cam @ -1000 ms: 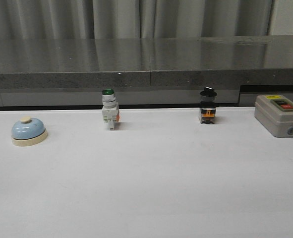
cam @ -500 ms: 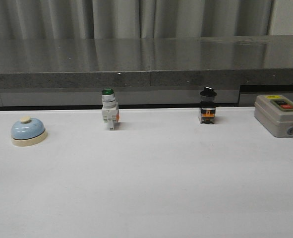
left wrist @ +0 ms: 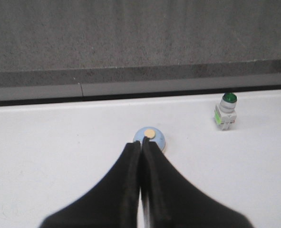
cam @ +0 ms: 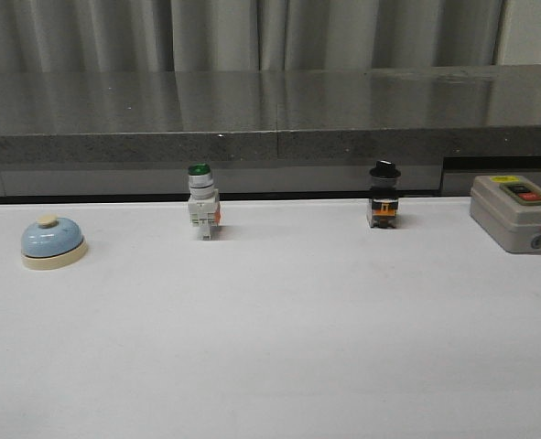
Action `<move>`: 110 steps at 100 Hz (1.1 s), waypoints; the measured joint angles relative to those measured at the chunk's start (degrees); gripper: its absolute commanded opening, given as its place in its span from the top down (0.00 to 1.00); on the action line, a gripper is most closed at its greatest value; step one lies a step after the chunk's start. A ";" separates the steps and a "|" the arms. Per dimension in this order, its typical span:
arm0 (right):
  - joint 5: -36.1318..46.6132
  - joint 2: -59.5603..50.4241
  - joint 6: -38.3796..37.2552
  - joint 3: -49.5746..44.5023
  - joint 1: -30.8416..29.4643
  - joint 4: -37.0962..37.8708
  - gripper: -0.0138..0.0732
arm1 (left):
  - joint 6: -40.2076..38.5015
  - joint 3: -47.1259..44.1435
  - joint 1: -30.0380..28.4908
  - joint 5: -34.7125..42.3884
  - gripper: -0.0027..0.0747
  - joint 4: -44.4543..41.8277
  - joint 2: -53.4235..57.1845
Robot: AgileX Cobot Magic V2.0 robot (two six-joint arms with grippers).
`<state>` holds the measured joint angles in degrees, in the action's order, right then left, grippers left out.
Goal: Place and press bell with both arms
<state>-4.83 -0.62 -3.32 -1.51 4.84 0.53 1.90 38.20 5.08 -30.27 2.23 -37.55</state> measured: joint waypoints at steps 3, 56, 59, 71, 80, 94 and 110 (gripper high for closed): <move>0.00 0.00 0.00 0.00 0.00 0.00 0.91 | 0.00 1.10 0.00 -0.92 0.99 0.00 -1.75; 0.00 0.00 0.00 0.00 0.00 0.00 0.91 | 0.11 7.32 0.00 -5.31 0.61 0.13 -23.16; 0.00 0.00 0.00 0.00 0.00 0.00 0.91 | 0.11 7.32 0.00 -5.44 0.51 0.17 -23.52; 0.00 0.00 0.00 0.00 0.00 0.00 0.91 | 0.11 7.32 0.00 -5.56 0.11 0.17 -24.70; 0.00 0.00 0.00 0.00 0.00 0.00 0.91 | 0.11 7.32 0.00 -5.56 0.06 0.65 -25.48; 0.00 0.00 0.00 0.00 0.00 0.00 0.91 | 0.19 7.83 0.00 -5.56 0.14 2.50 -27.69; 0.00 0.00 0.00 0.00 0.00 0.00 0.91 | 0.19 11.35 0.00 -5.33 0.14 2.85 -32.81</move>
<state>-4.83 -0.62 -3.32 -1.51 4.84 0.53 2.10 49.55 5.08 -35.59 5.08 -70.36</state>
